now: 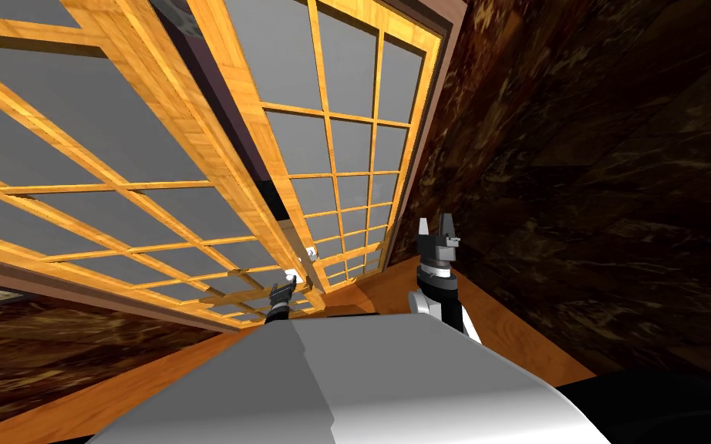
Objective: Pull the door open
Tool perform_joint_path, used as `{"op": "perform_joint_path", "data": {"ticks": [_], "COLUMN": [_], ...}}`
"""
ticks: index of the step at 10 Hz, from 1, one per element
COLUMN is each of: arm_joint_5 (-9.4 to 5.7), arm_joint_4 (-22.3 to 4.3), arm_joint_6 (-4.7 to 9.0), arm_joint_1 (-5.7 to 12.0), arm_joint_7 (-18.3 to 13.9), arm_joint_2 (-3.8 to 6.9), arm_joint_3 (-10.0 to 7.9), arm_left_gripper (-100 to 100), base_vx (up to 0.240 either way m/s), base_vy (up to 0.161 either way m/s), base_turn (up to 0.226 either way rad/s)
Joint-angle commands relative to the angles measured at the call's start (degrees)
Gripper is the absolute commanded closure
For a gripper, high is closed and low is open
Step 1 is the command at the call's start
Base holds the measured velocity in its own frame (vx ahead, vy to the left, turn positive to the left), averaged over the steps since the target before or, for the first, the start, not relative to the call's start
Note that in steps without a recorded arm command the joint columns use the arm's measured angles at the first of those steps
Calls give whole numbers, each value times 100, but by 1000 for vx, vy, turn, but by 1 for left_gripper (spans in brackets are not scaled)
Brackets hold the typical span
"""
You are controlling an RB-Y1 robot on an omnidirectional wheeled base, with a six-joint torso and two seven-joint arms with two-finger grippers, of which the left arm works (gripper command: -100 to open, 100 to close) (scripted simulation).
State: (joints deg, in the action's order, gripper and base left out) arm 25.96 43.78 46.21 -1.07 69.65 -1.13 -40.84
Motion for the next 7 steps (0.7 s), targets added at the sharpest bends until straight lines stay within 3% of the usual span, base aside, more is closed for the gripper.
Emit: {"op": "perform_joint_path", "data": {"ticks": [1, 2, 3, 5, 7], "arm_joint_5": [-79, -79, -79, -195, -195], "arm_joint_4": [-130, 17, -130, -171, -171], "arm_joint_6": [-93, -93, -93, -102, -102], "arm_joint_1": [-126, -126, -126, -263, -263], "arm_joint_7": [-129, -129, -129, -361, -361], "arm_joint_2": [159, 159, 159, 248, 248], "arm_joint_3": [-84, -84, -84, -87, -87], "arm_left_gripper": [100, 100, 100, 100, 100], "base_vx": [-107, -81, -37, -86, -70], "base_vy": [-12, -16, -16, -20, -21], "base_turn": [17, 10, 1, 9, 24]}}
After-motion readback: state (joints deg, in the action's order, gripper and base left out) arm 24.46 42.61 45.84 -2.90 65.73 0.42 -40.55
